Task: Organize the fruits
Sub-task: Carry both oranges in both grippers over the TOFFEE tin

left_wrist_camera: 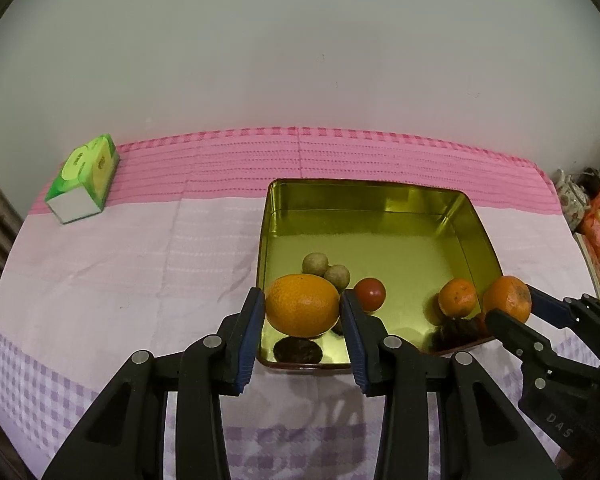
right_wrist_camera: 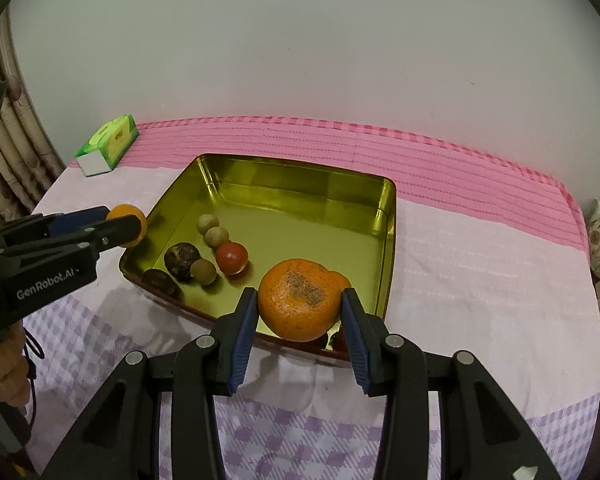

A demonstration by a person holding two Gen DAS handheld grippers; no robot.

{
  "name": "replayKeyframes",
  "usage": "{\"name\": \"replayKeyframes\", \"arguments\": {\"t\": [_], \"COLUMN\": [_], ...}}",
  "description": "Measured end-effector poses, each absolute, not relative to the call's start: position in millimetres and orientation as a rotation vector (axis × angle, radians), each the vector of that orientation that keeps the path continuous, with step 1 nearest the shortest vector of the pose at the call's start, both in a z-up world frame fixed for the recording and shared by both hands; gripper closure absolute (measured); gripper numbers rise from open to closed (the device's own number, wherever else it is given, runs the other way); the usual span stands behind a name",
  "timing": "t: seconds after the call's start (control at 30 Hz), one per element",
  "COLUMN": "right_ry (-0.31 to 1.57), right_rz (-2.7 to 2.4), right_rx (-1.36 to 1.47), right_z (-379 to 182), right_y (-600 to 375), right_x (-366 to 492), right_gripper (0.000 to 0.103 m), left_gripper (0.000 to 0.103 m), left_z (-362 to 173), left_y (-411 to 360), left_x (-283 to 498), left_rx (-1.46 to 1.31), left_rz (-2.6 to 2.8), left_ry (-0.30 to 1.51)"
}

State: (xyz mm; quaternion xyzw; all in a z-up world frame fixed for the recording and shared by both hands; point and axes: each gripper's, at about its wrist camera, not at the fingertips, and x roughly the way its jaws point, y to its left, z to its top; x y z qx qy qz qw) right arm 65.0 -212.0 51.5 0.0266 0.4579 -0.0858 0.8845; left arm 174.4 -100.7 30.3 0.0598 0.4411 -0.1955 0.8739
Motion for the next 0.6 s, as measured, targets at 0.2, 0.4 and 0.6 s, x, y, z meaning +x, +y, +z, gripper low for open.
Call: {"name": "replayKeyframes", "arguments": {"t": [0.2, 0.4, 0.6], "right_ry": [0.968, 0.96, 0.976], "right_rz": [-0.185, -0.189, -0.173], "right_rx": [0.036, 0.008, 0.013], "right_z": [45, 45, 39], "right_y": [-214, -211, -212], "right_x": [76, 80, 87], "right_gripper": [0.064, 0.064, 0.064], "left_gripper": [0.063, 0.063, 0.063], "left_z": [22, 14, 7], "left_y": [-108, -109, -112], "left_x": [183, 193, 197], "left_rx": [0.147, 0.151, 0.146], "left_rz": [-0.418, -0.412, -0.425], "left_ry": [0.915, 0.936, 0.96]}}
